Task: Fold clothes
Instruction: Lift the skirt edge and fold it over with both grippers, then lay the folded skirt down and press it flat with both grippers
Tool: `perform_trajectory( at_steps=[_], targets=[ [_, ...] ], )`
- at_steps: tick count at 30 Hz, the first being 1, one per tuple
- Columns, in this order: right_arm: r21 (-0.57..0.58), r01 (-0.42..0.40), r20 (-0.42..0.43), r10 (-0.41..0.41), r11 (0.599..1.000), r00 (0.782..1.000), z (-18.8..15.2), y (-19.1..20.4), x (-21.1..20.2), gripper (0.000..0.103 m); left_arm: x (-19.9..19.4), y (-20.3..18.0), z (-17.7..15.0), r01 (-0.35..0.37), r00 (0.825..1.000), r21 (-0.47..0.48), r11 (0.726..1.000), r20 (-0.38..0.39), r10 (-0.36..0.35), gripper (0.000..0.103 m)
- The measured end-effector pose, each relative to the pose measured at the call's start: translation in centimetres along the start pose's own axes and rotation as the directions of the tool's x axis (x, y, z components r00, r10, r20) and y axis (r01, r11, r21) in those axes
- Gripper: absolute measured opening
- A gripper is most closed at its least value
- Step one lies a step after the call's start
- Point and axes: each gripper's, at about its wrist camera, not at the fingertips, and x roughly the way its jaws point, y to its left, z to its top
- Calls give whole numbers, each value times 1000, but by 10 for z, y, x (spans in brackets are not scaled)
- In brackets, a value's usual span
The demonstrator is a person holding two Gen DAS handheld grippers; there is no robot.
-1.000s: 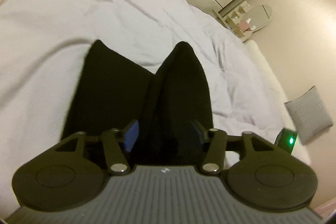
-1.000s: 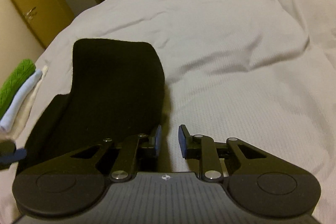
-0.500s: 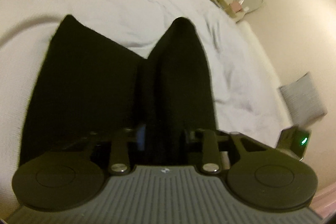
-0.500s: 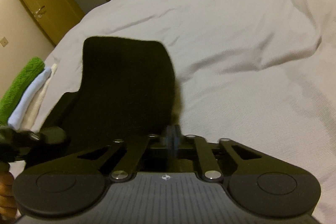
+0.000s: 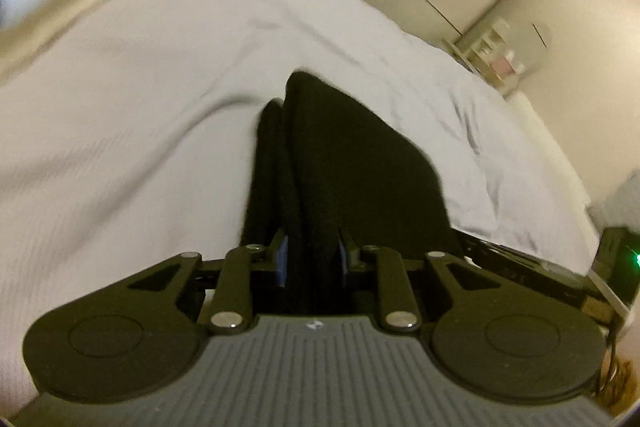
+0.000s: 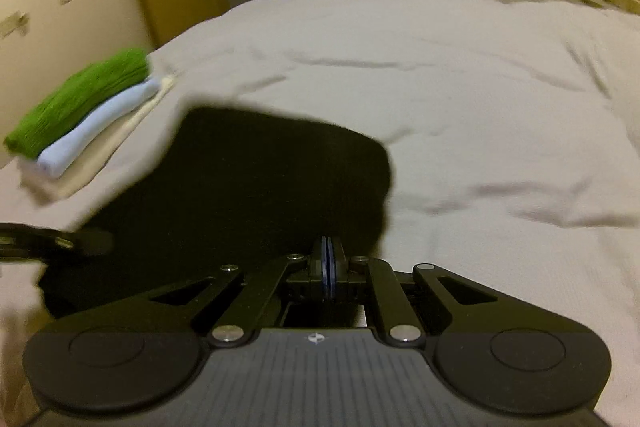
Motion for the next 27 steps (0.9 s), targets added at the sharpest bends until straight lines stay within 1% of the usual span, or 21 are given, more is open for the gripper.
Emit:
perform_trajectory(
  at_steps=[1,2,4,6,8,9,11,14,15,16,18,22,24,27],
  targets=[
    [-23,16,3,-16,1000,1000,-1,4,0,10,-1,2,-1,8,1000,-7,1000,2,-8,19],
    [-47,34,6,-34,998,999,-2,8,0,10,-3,-3,-2,5,1000,12,1000,6,-5,19],
    [-14,29,10,-28,999,1000,-3,1,-3,10,-4,-11,-3,-11,1000,55,998,6,11,19],
    [40,27,14,-28,999,1000,-5,-10,-9,12,-3,-15,-3,-5,1000,58,998,4,5,19],
    [115,35,19,-37,993,999,-8,-26,-17,30,-8,-12,-5,0,1000,54,999,13,-1,19],
    [152,38,21,-42,988,999,-10,-33,-20,30,-12,-13,-6,-1,1000,64,998,21,-1,19],
    [206,1,12,-4,979,1000,-16,-43,-20,30,-19,-14,-7,-10,999,95,995,36,7,19],
    [206,-34,-5,36,978,999,-24,-35,-13,30,-4,-8,-9,-70,998,114,991,-1,70,21],
    [190,-32,-2,33,981,999,-26,-29,-12,29,0,-5,-9,-77,997,109,991,-12,78,22],
    [173,-28,3,28,985,1000,-27,-24,-10,29,4,-1,-8,-76,997,100,992,-22,78,22],
    [173,-19,2,19,985,1000,-26,-24,-12,29,4,-1,-5,-71,997,98,993,-32,74,22],
    [255,-60,11,59,965,998,-29,-39,-25,30,5,-6,0,-82,995,122,989,-41,88,22],
    [279,-70,28,65,958,997,-36,-42,-34,32,5,-6,2,-81,995,116,990,-46,87,22],
    [254,-86,15,85,963,996,-47,-33,-38,30,5,-5,2,-84,995,111,990,-50,90,22]
  ],
)
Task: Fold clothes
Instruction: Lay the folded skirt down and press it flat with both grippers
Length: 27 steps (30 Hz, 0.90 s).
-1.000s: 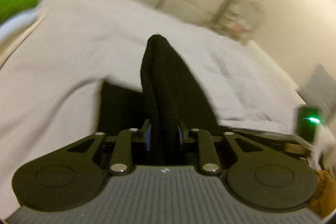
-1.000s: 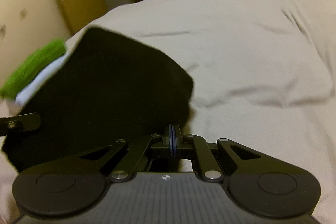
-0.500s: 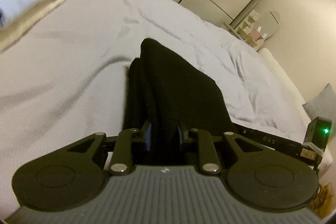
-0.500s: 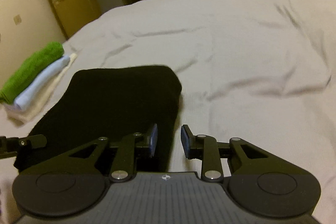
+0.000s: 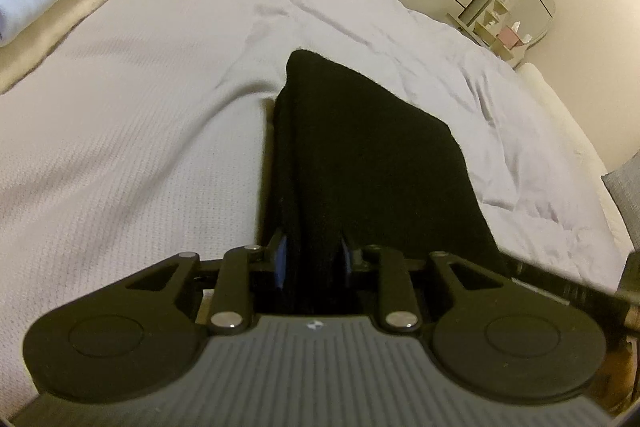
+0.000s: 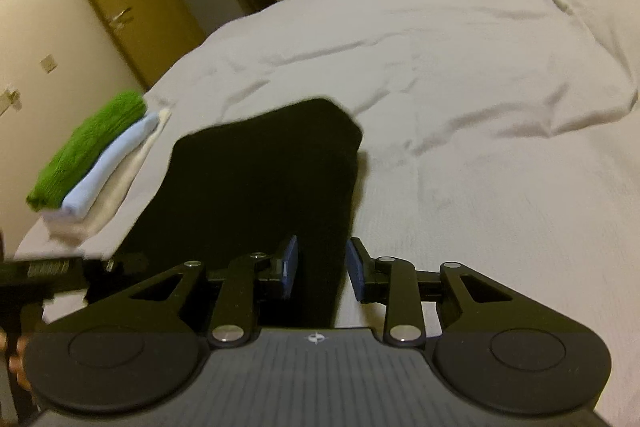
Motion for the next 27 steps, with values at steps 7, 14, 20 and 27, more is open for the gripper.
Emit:
perform_trajectory(
  at_steps=[7,14,20,27],
  targets=[
    [-27,-25,-7,24,999,1000,2,11,-9,23,-7,-1,2,-21,1000,-8,1000,-5,21,23],
    [48,-119,76,115,992,990,-17,-7,-39,23,-59,-42,2,-94,988,101,990,130,81,16],
    [-73,-72,-17,71,995,997,-24,17,-19,23,-15,-70,-14,-187,981,292,938,4,195,12],
    [-124,-63,79,73,990,994,38,1,-28,26,-16,-91,24,-148,989,348,926,58,136,10]
  ],
)
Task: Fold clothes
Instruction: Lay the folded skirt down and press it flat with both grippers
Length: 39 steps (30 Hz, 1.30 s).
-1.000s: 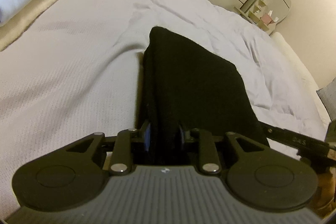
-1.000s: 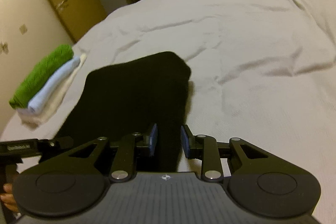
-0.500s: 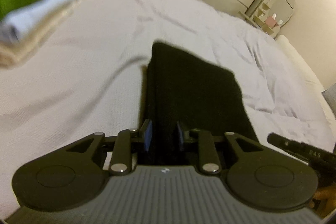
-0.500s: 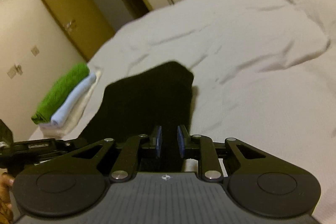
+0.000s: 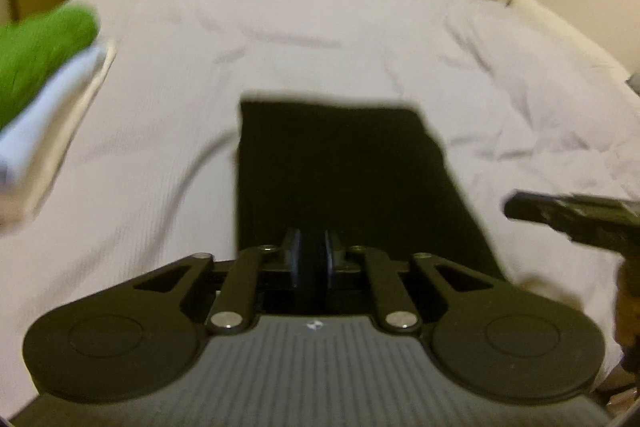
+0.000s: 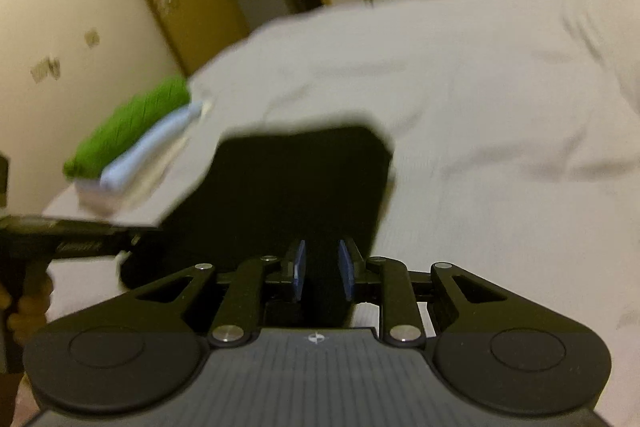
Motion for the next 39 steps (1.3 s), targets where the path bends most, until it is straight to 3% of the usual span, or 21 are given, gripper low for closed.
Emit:
perform_trajectory(
  at_steps=[5,8,11,14,17,20,22,26,28,33,36,39],
  targets=[
    [-37,4,45,-3,999,999,32,-6,49,26,46,-4,43,23,1000,38,999,2,-23,11],
    [-75,0,50,4,997,999,33,-9,82,27,74,4,55,-32,999,41,999,20,31,13],
    [-73,-11,4,11,997,1000,28,-17,107,27,106,20,49,-103,994,30,994,-33,104,14],
    [-45,-40,-71,36,998,997,21,-26,127,27,123,44,32,-102,993,-28,994,-61,100,9],
    [-71,-33,-95,26,997,995,23,-21,130,27,121,50,29,-99,994,-43,994,-57,96,8],
    [-88,-9,-99,0,996,995,24,-16,131,27,120,38,33,-138,989,13,990,-60,138,8],
    [-73,-10,-97,3,997,995,30,-14,127,27,109,31,40,-129,991,30,991,-31,130,8],
    [14,-31,-23,31,999,999,52,-28,109,27,98,24,56,-109,994,60,992,21,108,10],
    [28,-12,-12,13,1000,1000,58,-36,112,28,109,27,59,-113,993,66,991,-7,114,10],
    [62,-8,-122,15,998,992,34,-51,148,32,137,51,43,-93,992,1,996,-85,92,8],
    [70,7,-137,3,998,991,40,-48,140,33,121,48,42,-103,992,7,995,-72,103,8],
    [51,9,-69,-5,999,998,41,-36,101,32,88,43,38,-89,995,0,996,-45,89,8]
  ],
)
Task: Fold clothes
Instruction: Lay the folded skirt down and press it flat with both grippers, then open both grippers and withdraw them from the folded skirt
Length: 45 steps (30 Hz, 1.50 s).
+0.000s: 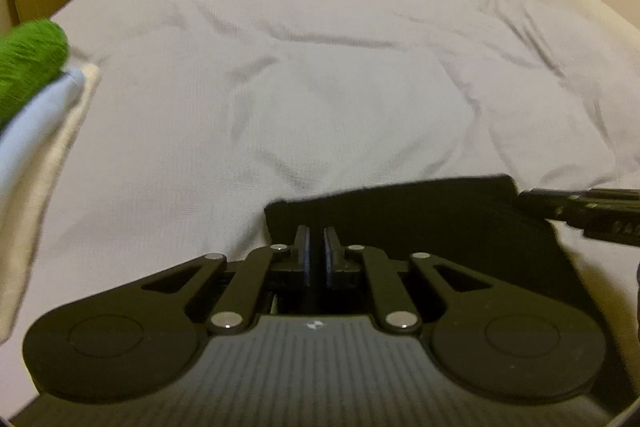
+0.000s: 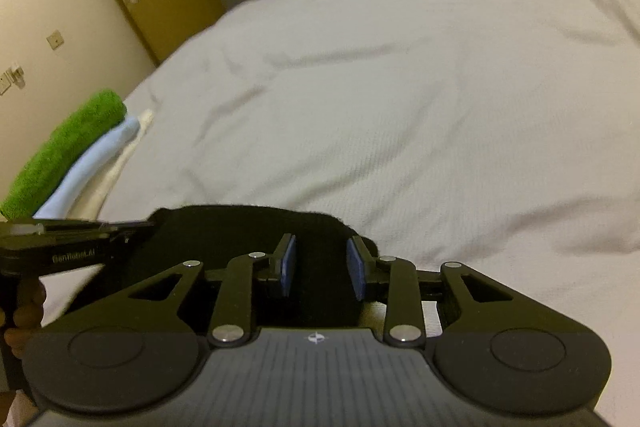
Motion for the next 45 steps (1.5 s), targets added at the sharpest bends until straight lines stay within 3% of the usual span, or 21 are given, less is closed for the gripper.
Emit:
perform_trajectory(
  at_steps=[4,8,10,12,15,20,24,27,30,34,37,45],
  targets=[
    [15,-38,92,37,999,995,-34,15,-69,32,-55,-15,-26,38,999,34,999,34,-39,9],
    [19,-29,101,27,999,994,-83,39,-109,32,-85,-35,-64,85,996,79,993,17,-86,9],
    [25,-22,29,22,999,999,-103,50,-101,31,-77,-41,-79,62,998,96,993,-17,-60,14],
    [-43,35,-32,-37,998,999,-119,62,-85,31,-67,-42,-89,36,998,93,995,-45,-32,11],
    [-85,61,-43,-65,994,997,-114,73,-88,31,-71,-40,-86,13,999,42,999,-48,-11,10],
    [-21,39,45,-38,999,998,-120,72,-126,31,-95,-46,-94,-23,999,24,999,-22,24,11],
    [-41,67,-33,-68,997,997,-134,69,-99,33,-82,-50,-101,-75,996,3,997,-45,75,9],
    [-7,76,-33,-77,997,997,-129,69,-103,34,-96,-66,-99,-121,992,14,993,-44,121,11],
    [10,74,-8,-74,997,997,-127,74,-127,40,-118,-77,-105,-137,989,-4,991,-49,137,18],
    [38,81,-7,-81,996,997,-137,76,-154,64,-147,-87,-123,-184,981,-34,982,-64,182,32],
    [47,82,-22,-81,996,997,-147,80,-169,67,-170,-91,-135,-195,980,-50,980,-59,192,36],
    [24,103,4,-103,994,995,-158,98,-213,87,-229,-112,-158,-203,979,-33,979,15,203,48]
  ],
)
